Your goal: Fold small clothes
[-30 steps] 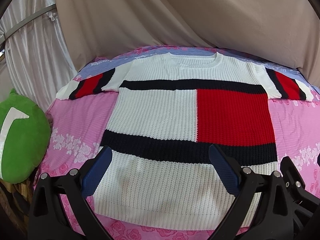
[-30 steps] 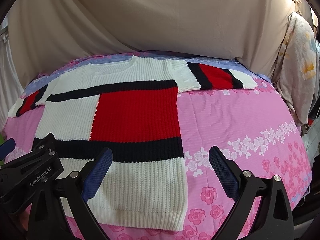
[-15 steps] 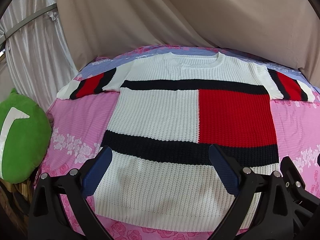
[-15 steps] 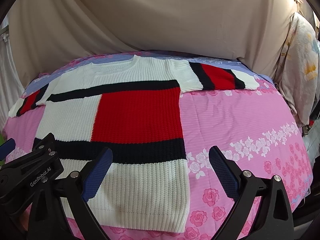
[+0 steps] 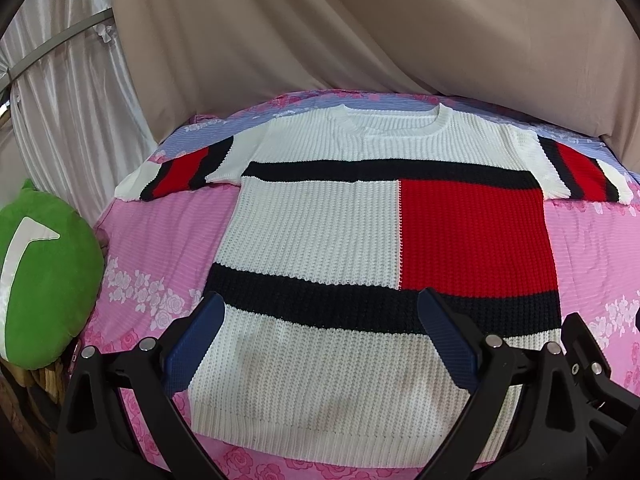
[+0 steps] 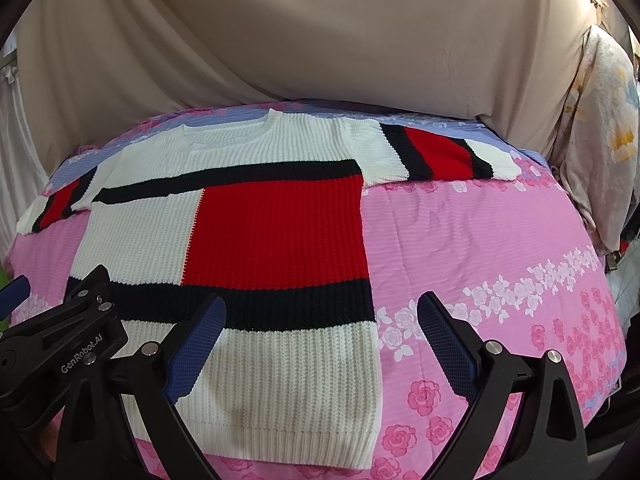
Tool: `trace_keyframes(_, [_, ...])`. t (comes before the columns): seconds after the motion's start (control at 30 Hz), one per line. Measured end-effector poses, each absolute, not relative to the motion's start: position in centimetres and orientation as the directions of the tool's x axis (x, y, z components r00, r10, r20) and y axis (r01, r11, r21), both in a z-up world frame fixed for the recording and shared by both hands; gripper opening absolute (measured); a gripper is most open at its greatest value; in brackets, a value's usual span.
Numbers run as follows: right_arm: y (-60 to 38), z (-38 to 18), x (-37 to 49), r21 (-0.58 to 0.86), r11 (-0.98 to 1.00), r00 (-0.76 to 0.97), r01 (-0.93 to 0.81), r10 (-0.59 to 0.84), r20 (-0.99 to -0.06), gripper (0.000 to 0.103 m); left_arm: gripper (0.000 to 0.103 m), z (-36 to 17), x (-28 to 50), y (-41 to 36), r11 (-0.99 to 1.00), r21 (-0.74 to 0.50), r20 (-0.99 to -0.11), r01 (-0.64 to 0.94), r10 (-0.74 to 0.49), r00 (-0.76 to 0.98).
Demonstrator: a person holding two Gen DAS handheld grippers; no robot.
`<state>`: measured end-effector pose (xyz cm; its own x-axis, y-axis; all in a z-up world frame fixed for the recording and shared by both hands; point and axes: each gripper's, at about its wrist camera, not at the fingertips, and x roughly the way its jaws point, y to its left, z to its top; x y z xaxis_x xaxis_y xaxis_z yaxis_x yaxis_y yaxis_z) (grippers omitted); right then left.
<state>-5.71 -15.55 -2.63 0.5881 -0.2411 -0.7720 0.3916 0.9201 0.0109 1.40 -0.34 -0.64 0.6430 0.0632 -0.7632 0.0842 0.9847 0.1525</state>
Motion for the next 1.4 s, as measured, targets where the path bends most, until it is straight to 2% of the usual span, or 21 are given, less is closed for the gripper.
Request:
trace_keyframes(0.53, [-16.9,-3.8,-3.7,0.017,0.916,0.558,0.4,-0.229,-0.797,0.095,0.095,-1.7,3.6,-2.2,0.979,0.179,-0.781,0.096,0.082,0.619])
trace_keyframes(0.67, [-17.8,-4.5,-3.1,0.08,0.929,0.577,0.361,-0.156,-0.801,0.095,0.095,-2.1,4.3,-2.2,0.983,0.153,-0.799,0.099,0.064,0.599])
trace_keyframes(0.77, [-22.2,-5.4,-2.2,0.189,0.899,0.59,0.396,-0.091,-0.803,0.093,0.095,-1.9,4.9,-1.5,0.99,0.103,-0.81,0.091,0.03,0.586])
trace_keyframes(0.97, [-41.1,-7.8,0.9,0.303,0.714,0.577,0.631,-0.171,-0.799,0.092,0.095,-1.7,6.3,1.3,1.0,0.013,-0.818,0.009,0.005,0.576])
trace_keyframes(1.07, [-50.5,-9.7,2.7,0.344,0.615,0.565,0.71,-0.204,-0.8,0.079,0.095,-2.0,6.8,2.5,0.999,-0.019,-0.825,-0.034,0.003,0.565])
trace_keyframes(1.2, [-59.2,-12.9,5.0,0.409,0.497,0.558,0.765,-0.196,-0.806,0.07,0.095,-2.6,7.3,3.6,0.997,-0.027,-0.83,-0.069,0.016,0.558])
trace_keyframes(1.33, [-62.8,-15.6,6.7,0.399,0.451,0.524,0.798,-0.194,-0.829,0.063,0.095,-3.1,7.8,3.6,0.998,-0.004,-0.835,-0.068,0.035,0.549])
trace_keyframes(1.4, [-63.1,-16.0,7.2,0.396,0.454,0.531,0.798,-0.218,-0.819,0.055,0.095,-3.4,8.0,3.6,0.998,0.003,-0.837,-0.066,0.038,0.546])
